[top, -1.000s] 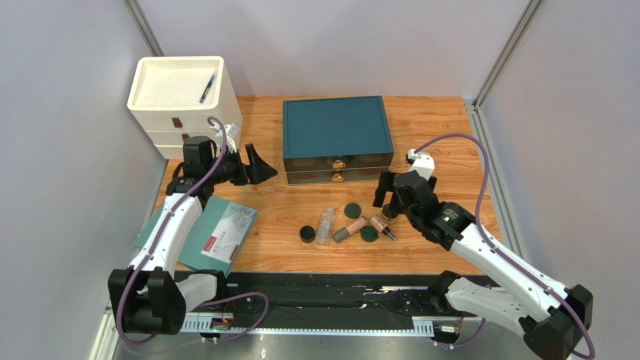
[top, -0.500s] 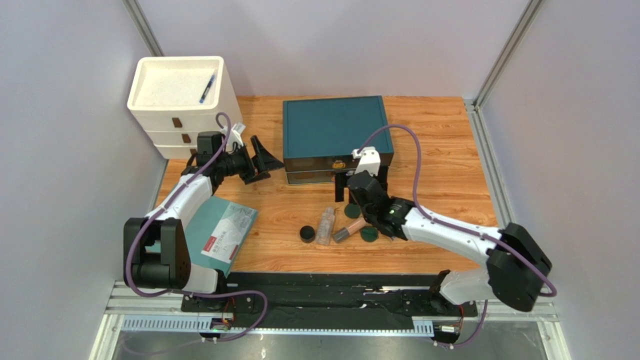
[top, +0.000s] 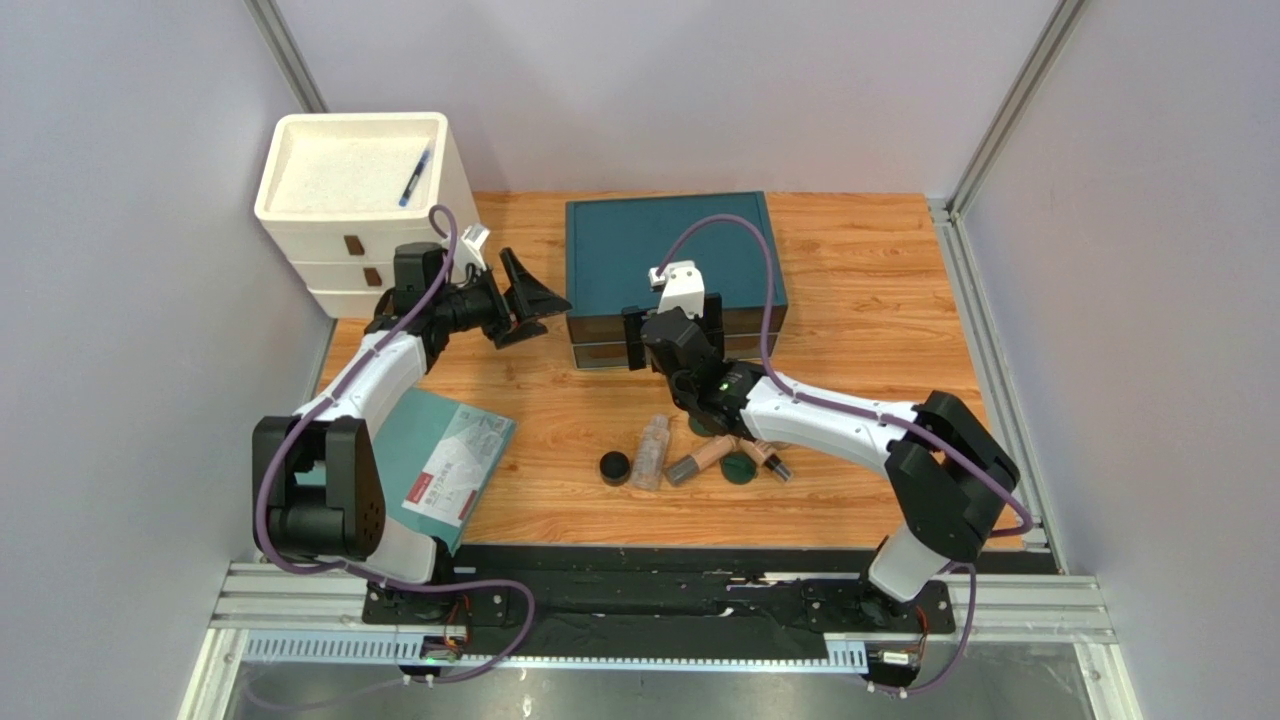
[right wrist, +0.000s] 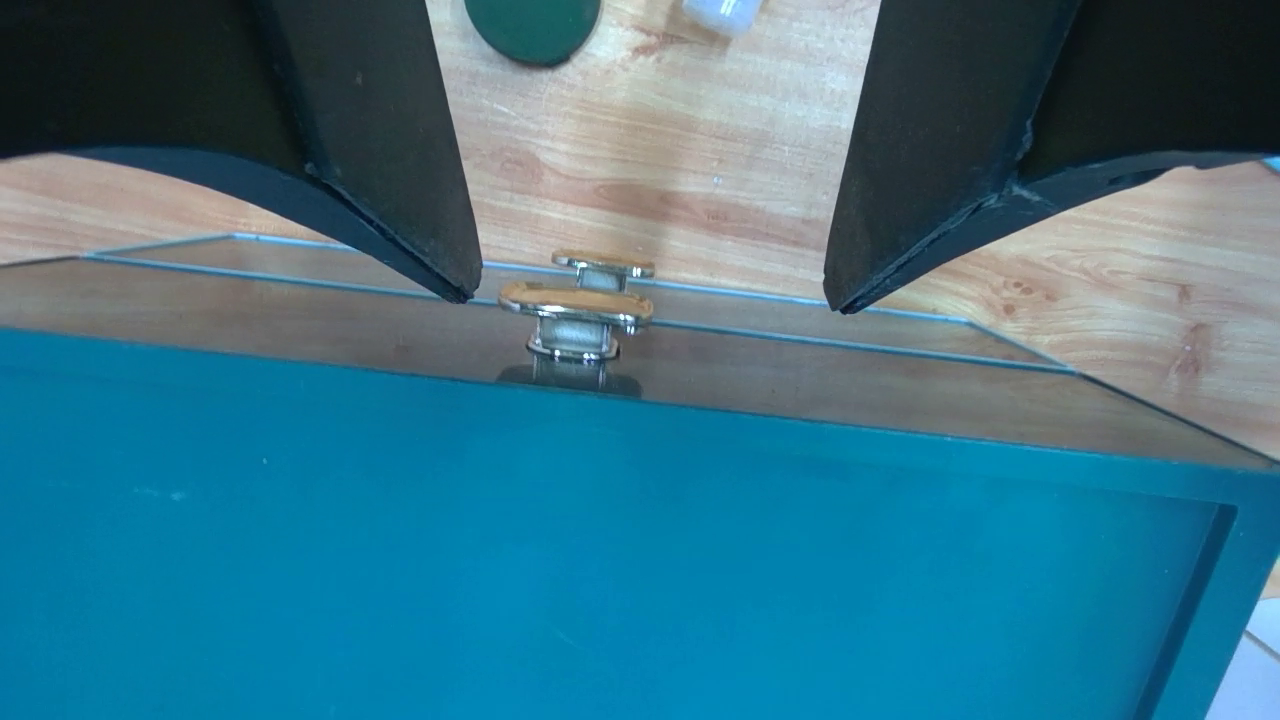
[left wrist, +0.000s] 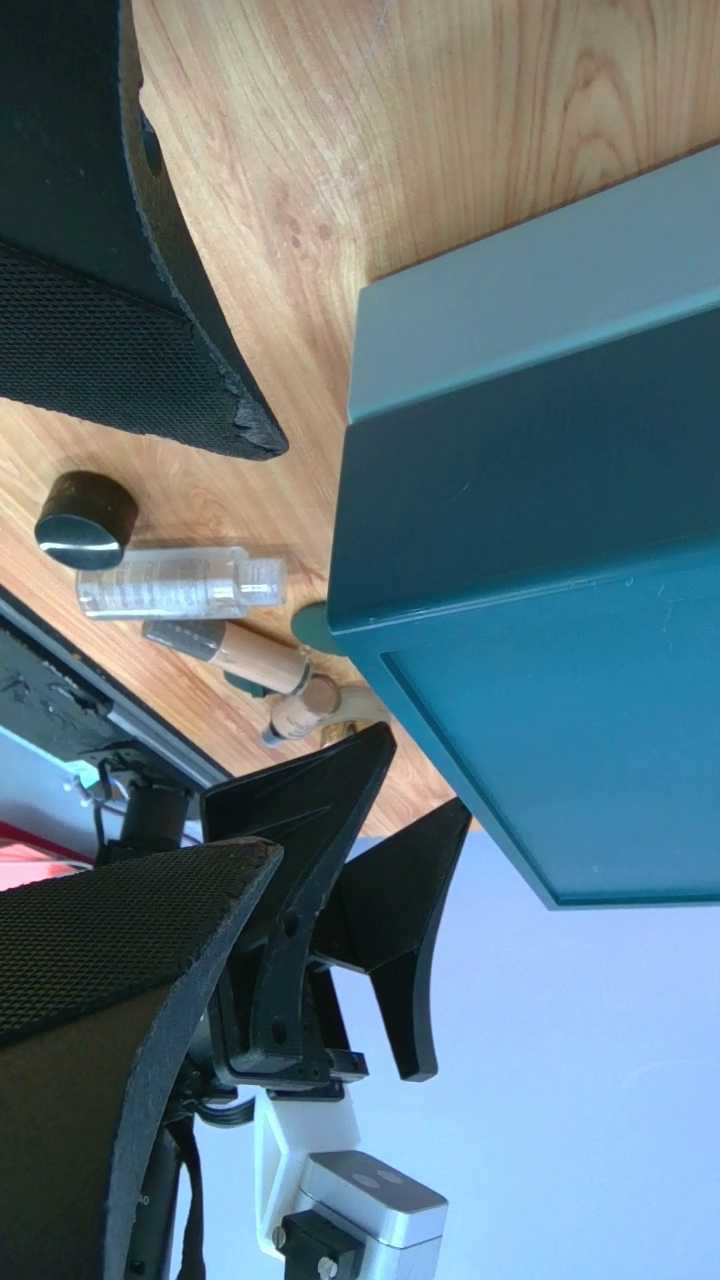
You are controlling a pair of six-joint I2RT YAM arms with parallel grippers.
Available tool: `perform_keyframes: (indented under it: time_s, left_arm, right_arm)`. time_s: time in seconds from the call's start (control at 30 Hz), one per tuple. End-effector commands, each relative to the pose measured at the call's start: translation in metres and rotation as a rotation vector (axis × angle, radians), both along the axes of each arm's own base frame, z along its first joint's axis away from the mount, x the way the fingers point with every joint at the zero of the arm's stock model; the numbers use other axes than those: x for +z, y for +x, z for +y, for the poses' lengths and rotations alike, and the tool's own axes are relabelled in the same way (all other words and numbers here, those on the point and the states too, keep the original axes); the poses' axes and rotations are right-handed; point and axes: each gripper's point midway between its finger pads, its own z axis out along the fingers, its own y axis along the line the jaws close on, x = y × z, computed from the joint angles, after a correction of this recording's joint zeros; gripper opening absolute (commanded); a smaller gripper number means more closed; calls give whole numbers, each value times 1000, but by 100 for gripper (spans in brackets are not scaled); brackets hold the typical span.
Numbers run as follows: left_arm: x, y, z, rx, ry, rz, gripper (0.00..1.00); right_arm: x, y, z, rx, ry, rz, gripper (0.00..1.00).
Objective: Organize the makeup
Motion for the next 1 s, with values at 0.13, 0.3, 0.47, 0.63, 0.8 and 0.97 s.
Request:
perform_keyframes:
  time_s: [0.13, 0.3, 0.47, 0.63, 0.8, 0.97]
  left_arm:
    - [23, 5, -2, -23, -26, -57, 100]
    - [21, 4, -2, -31, -19, -56, 100]
    - [19, 1, -3, -44, -12, -58, 100]
    - [15, -2, -2, -51, -2, -52, 100]
    - [13, -6, -2, -55, 4, -51, 100]
    - [11, -9, -1, -58, 11, -47, 100]
  right_arm:
    - [12, 19, -3, -80, -37, -56, 75]
    - [5, 23, -17, -108, -44, -41, 76]
    - [0, 25, -27, -88, -62, -31, 79]
    - [-7, 28, -28, -43, -17, -15, 78]
    - [-10, 32, -31, -35, -12, -18, 61]
    - [0, 37, -28, -10, -17, -40, 61]
